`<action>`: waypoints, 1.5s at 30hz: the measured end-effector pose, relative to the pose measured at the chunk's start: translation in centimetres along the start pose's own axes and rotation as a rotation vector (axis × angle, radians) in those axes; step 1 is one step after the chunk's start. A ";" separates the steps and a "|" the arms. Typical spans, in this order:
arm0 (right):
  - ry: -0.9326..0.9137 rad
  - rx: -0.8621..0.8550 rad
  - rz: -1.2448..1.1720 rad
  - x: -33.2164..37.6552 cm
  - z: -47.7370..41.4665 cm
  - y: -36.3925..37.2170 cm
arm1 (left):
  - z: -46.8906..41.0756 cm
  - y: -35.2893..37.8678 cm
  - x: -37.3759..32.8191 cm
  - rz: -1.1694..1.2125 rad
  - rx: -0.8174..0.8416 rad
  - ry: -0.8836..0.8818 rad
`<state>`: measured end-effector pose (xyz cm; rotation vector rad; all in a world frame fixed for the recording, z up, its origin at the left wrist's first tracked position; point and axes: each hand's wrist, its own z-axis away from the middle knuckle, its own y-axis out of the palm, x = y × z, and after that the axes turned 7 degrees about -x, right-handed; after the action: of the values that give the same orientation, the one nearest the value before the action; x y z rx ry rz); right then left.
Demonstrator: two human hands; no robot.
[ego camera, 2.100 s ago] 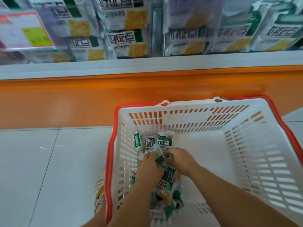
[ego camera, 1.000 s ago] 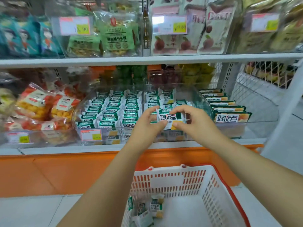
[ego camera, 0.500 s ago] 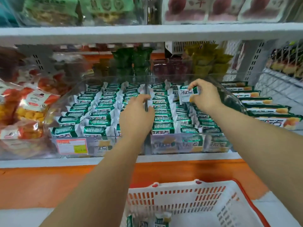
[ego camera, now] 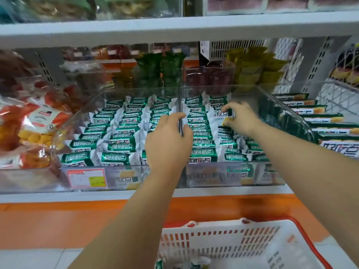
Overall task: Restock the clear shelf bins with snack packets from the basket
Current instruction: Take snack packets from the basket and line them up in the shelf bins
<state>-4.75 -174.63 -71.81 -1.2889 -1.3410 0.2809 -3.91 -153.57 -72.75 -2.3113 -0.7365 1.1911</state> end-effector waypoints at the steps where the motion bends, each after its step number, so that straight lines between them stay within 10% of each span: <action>1: -0.010 -0.002 0.003 0.1 0.7 -0.5 | 0.0 -0.3 -0.1 -0.007 0.023 0.017; 12: -0.501 -0.437 -0.175 0.8 18.2 -1.3 | 11.1 -4.2 -0.6 0.228 -0.069 0.023; 20: -0.069 0.117 -0.014 -6.1 29.9 7.2 | 22.2 -2.4 7.3 0.042 0.240 -0.242; 25: 0.355 0.582 -0.053 -10.5 33.1 12.8 | 26.8 1.1 12.2 -0.166 0.774 -0.339; 29: 0.349 0.897 -0.014 -11.9 34.8 16.5 | 30.9 3.6 14.5 -0.222 1.090 -0.455; 45: 0.256 1.036 0.009 -12.4 37.1 22.0 | 33.7 5.8 15.5 -0.374 1.365 -0.361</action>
<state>-27.78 -157.38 -106.28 -0.4269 -0.7618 0.6810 -22.97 -143.66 -103.61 -0.8196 -0.2405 1.3011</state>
